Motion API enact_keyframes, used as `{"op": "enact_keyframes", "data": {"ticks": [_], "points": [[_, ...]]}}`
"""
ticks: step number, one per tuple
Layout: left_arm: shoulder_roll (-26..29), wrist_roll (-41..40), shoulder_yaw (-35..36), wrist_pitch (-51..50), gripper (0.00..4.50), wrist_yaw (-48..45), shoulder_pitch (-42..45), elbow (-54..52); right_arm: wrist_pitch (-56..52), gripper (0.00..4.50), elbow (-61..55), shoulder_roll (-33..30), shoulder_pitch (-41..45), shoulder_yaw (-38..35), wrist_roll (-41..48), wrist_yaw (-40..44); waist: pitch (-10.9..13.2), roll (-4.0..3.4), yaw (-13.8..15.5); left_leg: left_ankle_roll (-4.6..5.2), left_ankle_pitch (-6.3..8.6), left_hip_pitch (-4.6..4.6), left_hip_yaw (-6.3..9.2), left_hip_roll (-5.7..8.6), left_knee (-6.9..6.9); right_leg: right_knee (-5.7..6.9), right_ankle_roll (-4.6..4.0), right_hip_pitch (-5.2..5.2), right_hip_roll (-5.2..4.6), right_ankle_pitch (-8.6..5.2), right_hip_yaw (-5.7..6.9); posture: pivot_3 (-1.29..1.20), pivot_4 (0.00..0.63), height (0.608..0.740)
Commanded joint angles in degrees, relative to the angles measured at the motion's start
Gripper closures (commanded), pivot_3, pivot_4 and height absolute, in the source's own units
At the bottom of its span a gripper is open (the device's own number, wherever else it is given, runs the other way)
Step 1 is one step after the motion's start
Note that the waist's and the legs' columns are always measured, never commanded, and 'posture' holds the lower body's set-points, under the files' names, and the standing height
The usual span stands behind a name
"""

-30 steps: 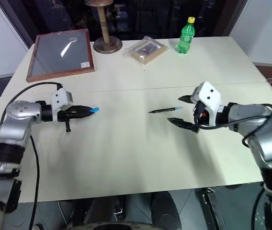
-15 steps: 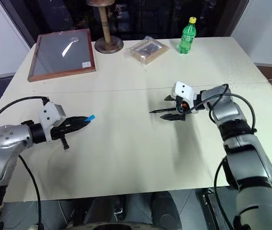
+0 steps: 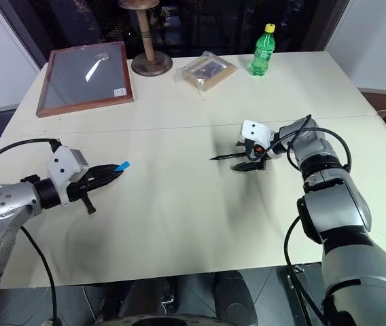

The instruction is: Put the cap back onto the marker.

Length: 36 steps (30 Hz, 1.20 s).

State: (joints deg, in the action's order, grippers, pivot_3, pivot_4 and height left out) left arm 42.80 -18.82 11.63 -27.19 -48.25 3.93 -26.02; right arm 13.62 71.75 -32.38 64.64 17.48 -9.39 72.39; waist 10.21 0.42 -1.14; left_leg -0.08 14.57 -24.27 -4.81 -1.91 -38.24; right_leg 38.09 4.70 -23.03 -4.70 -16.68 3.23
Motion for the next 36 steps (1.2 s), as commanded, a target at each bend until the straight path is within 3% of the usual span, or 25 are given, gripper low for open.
{"op": "enact_keyframes", "data": {"ticks": [1,2,5,12,27,32,36], "points": [[1.0,-0.8,1.2,0.3,4.46,0.6,0.6,-1.9,0.3,0.0,1.4,0.0,0.5,-0.4,-2.0,-0.8,0.0,0.0,0.1,0.0,0.0,0.02,0.0,0.0,0.0,0.0,0.0,0.03,0.0,0.0,0.0,0.0,0.15,0.74],[1.1,-0.8,1.2,0.4,4.46,0.7,0.6,-1.9,0.2,0.0,1.5,0.1,0.5,-0.6,-2.1,-0.6,0.0,0.0,0.2,0.0,0.0,0.09,0.01,0.0,0.0,-0.01,0.0,0.1,-0.01,0.0,0.0,0.0,0.15,0.74],[1.3,-0.9,1.1,0.5,4.5,1.1,0.8,-1.8,0.2,0.82,1.8,0.4,0.3,-0.8,-2.5,0.1,0.0,0.0,0.1,0.01,0.01,0.24,0.01,0.01,0.0,-0.02,-0.01,0.25,-0.04,0.0,-0.01,0.0,0.15,0.74],[1.5,-1.0,0.8,0.5,4.5,1.9,1.4,-2.1,0.0,4.46,2.1,1.2,0.0,-1.0,-3.5,1.3,0.0,0.0,0.0,0.01,0.01,0.34,0.02,0.0,0.02,0.0,-0.02,0.32,-0.14,0.0,-0.03,0.0,0.15,0.74],[2.4,-2.3,0.7,1.3,4.5,1.1,2.9,-0.1,1.2,4.46,-1.6,1.6,-0.1,-3.2,-2.5,4.9,0.0,-0.01,-0.1,0.23,0.15,0.56,0.01,0.01,0.11,-0.02,-0.04,0.47,-0.24,-0.01,-0.04,0.0,0.15,0.74],[2.3,-1.2,-3.1,6.2,4.5,-3.0,6.8,6.3,2.0,4.46,-10.5,0.2,-1.9,-4.6,0.1,7.8,0.1,-0.12,0.0,0.23,0.15,0.56,-0.04,0.02,0.15,-0.02,-0.04,0.44,-0.24,-0.01,-0.03,0.0,0.15,0.74],[1.6,2.0,-8.3,13.6,4.5,-7.3,12.9,15.0,-1.3,4.46,-24.3,-1.9,-6.0,-5.8,2.8,8.8,0.1,-0.13,0.4,0.25,0.16,0.53,-0.09,0.03,0.15,-0.02,-0.03,0.39,-0.23,0.0,0.0,0.0,0.15,0.74]]}}
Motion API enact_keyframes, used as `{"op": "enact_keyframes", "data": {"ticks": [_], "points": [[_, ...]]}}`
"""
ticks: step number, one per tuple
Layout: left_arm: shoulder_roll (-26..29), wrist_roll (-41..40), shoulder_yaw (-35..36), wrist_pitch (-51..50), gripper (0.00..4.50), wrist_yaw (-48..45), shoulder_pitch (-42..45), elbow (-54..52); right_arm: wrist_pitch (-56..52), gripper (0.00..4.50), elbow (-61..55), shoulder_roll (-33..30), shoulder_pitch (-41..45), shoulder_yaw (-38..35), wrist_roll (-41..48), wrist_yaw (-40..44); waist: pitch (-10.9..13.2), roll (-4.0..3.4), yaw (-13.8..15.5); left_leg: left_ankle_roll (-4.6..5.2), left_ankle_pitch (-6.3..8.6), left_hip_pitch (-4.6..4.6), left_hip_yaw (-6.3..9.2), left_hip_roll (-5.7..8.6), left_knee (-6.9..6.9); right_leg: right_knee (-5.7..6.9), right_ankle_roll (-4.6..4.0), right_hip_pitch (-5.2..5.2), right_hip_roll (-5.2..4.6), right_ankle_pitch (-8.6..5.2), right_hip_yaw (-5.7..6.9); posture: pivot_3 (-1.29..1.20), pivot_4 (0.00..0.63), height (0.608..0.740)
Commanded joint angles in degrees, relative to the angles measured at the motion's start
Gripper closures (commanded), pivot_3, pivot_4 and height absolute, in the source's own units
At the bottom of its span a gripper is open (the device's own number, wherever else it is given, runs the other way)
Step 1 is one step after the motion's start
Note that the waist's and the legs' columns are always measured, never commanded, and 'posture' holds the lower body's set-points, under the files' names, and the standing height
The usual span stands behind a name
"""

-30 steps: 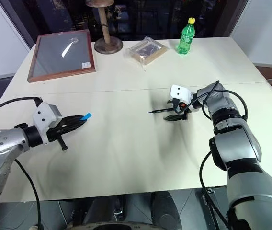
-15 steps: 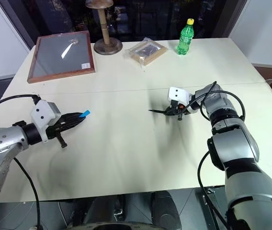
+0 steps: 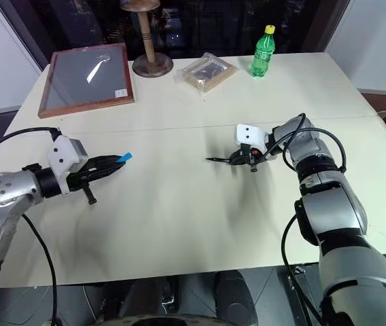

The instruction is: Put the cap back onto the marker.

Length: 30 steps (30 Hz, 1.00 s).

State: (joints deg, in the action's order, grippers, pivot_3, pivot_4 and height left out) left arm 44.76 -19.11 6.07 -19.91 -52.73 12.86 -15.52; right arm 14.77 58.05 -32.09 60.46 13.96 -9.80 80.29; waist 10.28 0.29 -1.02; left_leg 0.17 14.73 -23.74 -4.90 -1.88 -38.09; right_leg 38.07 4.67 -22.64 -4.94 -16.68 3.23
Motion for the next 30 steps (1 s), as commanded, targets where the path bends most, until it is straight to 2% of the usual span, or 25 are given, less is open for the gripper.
{"op": "enact_keyframes", "data": {"ticks": [1,7,12,17,24,30], "points": [[-0.8,3.7,-4.0,9.0,4.5,-3.4,5.8,7.0,-4.0,4.46,-14.5,-2.7,-3.1,-2.4,3.7,1.0,0.0,0.0,0.3,0.01,0.0,-0.01,0.0,0.01,0.0,0.0,0.0,0.01,-0.01,0.0,0.02,0.0,0.15,0.74],[-5.1,9.8,-9.5,23.8,4.5,-4.6,14.7,18.7,-20.1,4.46,-39.9,-4.7,-11.8,-3.5,7.3,-1.1,0.0,0.0,0.3,0.1,0.05,-0.12,-0.07,0.01,-0.03,0.0,0.02,-0.09,0.0,0.01,0.03,0.0,0.15,0.74],[-7.4,12.8,-11.3,32.7,4.5,-4.7,17.9,24.6,-32.5,4.46,-54.0,-5.1,-16.2,-2.0,7.2,-5.3,0.0,0.0,0.2,0.11,0.05,-0.24,-0.12,-0.03,-0.04,0.05,0.02,-0.27,0.06,0.01,0.04,0.0,0.15,0.74],[-8.4,13.7,-12.3,36.5,4.5,-5.0,19.4,27.5,-40.1,4.46,-58.8,-3.7,-16.3,0.4,5.1,-10.7,0.0,0.0,0.3,0.12,0.06,-0.28,-0.11,-0.03,-0.07,0.04,0.03,-0.28,0.15,0.01,0.04,0.0,0.15,0.74],[-9.1,15.3,-12.0,40.1,4.5,-3.7,20.6,29.7,-41.2,4.46,-60.7,-2.5,-14.8,4.4,1.6,-16.3,0.0,0.0,0.3,0.14,0.05,-0.55,-0.1,-0.02,-0.13,0.06,0.04,-0.52,0.18,0.02,0.05,0.0,0.15,0.74],[-9.3,14.7,-10.7,40.8,4.5,-0.9,18.1,27.6,-40.3,4.46,-62.5,-2.4,-15.7,6.3,-0.3,-19.1,0.0,0.0,0.3,0.14,0.05,-0.64,-0.1,-0.03,-0.14,0.05,0.04,-0.62,0.21,0.02,0.05,0.0,0.15,0.74]]}}
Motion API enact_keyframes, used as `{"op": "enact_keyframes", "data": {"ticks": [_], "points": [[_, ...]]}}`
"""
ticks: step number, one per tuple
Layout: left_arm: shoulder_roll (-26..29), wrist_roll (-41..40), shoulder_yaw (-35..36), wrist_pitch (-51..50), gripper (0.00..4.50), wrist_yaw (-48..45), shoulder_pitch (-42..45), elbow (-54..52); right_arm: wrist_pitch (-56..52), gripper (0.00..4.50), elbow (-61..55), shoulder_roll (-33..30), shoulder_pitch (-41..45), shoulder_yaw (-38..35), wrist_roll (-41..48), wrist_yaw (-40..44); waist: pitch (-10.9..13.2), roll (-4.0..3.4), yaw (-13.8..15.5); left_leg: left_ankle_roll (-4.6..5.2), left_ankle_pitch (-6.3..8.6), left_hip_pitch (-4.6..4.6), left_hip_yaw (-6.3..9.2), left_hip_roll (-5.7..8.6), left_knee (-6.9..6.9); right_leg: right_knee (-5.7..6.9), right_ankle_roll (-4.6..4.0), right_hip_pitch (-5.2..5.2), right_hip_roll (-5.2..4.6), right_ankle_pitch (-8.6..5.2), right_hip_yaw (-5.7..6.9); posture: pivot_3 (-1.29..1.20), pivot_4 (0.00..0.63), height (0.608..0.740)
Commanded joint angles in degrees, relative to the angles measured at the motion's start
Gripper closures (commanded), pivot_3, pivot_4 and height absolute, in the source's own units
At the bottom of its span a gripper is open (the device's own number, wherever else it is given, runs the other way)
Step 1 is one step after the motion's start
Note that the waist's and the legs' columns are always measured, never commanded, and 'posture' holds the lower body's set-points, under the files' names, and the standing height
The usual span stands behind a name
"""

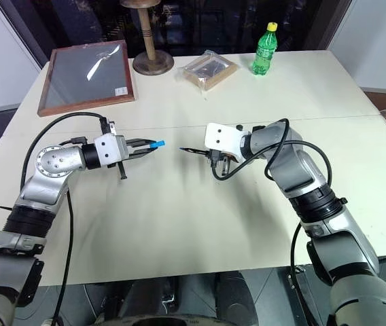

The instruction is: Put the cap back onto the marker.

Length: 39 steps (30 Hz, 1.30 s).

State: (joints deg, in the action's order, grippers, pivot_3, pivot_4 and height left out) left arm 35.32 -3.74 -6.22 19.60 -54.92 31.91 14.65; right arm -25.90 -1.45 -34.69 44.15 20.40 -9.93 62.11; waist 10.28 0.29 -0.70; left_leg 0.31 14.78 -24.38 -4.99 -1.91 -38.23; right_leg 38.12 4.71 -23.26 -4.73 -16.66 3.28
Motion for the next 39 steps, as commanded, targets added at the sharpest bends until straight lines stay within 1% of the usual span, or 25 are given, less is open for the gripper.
{"op": "enact_keyframes", "data": {"ticks": [1,7,20,39], "points": [[0.1,-1.0,1.7,1.3,4.5,1.2,-1.6,-3.0,0.3,4.46,-3.2,0.2,0.6,0.0,-0.1,-0.9,0.0,0.0,0.0,0.0,0.0,0.0,0.0,0.0,0.0,0.0,0.0,0.0,0.0,0.0,0.0,0.0,0.15,0.74],[0.3,-3.3,1.6,0.3,4.5,-0.6,-3.3,-4.9,0.6,4.46,-3.4,0.5,1.2,0.7,0.0,-1.2,0.0,0.0,0.1,0.0,0.0,0.0,0.02,-0.01,0.0,0.0,0.0,0.01,0.01,0.0,0.01,0.0,0.15,0.74],[1.2,-2.4,0.3,0.1,4.5,-4.3,-1.8,-3.4,1.1,4.46,-3.7,1.5,2.6,2.0,-1.3,-2.0,0.0,0.0,0.0,0.0,0.0,0.0,0.01,-0.01,-0.01,0.0,0.0,0.01,0.03,0.0,0.01,0.0,0.15,0.74],[1.6,-0.5,-0.3,0.5,4.5,-5.2,-1.1,-1.8,-0.3,4.46,-7.2,1.7,2.4,3.2,-1.8,-1.6,0.0,0.0,0.0,0.0,0.0,0.0,0.02,-0.01,-0.01,0.0,0.0,0.01,0.04,0.0,0.01,0.0,0.15,0.74]]}}
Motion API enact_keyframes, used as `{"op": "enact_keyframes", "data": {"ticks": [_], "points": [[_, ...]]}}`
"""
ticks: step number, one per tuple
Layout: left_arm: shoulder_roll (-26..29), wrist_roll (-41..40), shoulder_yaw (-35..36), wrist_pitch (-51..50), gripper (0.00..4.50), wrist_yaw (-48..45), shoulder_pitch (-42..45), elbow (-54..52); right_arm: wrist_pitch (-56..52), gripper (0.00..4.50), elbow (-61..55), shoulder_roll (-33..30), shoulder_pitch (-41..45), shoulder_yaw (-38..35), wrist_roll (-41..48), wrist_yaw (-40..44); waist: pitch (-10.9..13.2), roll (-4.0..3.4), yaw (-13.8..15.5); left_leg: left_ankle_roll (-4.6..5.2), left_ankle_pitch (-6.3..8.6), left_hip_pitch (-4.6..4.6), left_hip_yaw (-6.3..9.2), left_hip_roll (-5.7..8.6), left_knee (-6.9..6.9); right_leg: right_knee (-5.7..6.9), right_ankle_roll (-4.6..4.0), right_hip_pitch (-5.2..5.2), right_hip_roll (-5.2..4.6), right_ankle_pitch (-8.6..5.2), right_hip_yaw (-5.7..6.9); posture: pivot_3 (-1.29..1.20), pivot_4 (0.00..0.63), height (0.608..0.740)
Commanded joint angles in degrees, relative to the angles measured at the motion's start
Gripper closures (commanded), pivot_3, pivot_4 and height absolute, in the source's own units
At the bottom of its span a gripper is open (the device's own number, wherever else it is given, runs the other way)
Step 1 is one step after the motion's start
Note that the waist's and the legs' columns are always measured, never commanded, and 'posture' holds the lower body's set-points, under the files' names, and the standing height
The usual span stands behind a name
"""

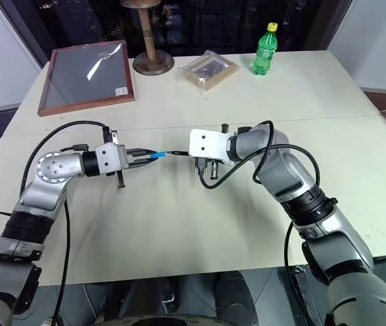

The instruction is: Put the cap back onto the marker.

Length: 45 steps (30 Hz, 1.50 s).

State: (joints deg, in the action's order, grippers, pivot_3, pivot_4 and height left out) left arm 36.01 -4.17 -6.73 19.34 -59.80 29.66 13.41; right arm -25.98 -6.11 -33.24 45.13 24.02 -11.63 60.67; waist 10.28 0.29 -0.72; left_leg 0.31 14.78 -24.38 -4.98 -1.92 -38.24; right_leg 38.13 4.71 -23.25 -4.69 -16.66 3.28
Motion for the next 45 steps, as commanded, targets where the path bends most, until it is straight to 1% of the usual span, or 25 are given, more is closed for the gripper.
{"op": "enact_keyframes", "data": {"ticks": [1,26,45], "points": [[0.9,0.0,0.2,0.8,4.5,-0.4,1.2,-0.6,-0.2,4.46,-2.5,0.2,1.4,-0.4,-0.1,-0.2,0.0,0.0,0.0,0.0,0.0,0.0,0.0,0.0,0.0,0.0,0.0,0.0,0.0,0.0,0.0,0.0,0.15,0.74],[1.5,-0.7,0.3,0.1,4.5,0.1,1.0,-2.3,2.0,4.46,-0.5,0.7,1.3,0.4,-1.3,-0.3,0.0,0.0,0.0,0.0,0.0,0.0,0.0,0.0,0.0,0.0,0.0,0.0,0.0,0.0,0.0,0.0,0.15,0.74],[1.4,-0.7,0.0,-0.1,4.5,-0.3,1.1,-2.6,1.6,4.46,-1.5,2.0,1.3,1.3,-1.6,-0.5,0.0,0.0,0.0,0.0,0.0,0.0,0.0,0.0,0.0,0.0,0.0,0.0,0.0,0.0,0.0,0.0,0.15,0.74]]}}
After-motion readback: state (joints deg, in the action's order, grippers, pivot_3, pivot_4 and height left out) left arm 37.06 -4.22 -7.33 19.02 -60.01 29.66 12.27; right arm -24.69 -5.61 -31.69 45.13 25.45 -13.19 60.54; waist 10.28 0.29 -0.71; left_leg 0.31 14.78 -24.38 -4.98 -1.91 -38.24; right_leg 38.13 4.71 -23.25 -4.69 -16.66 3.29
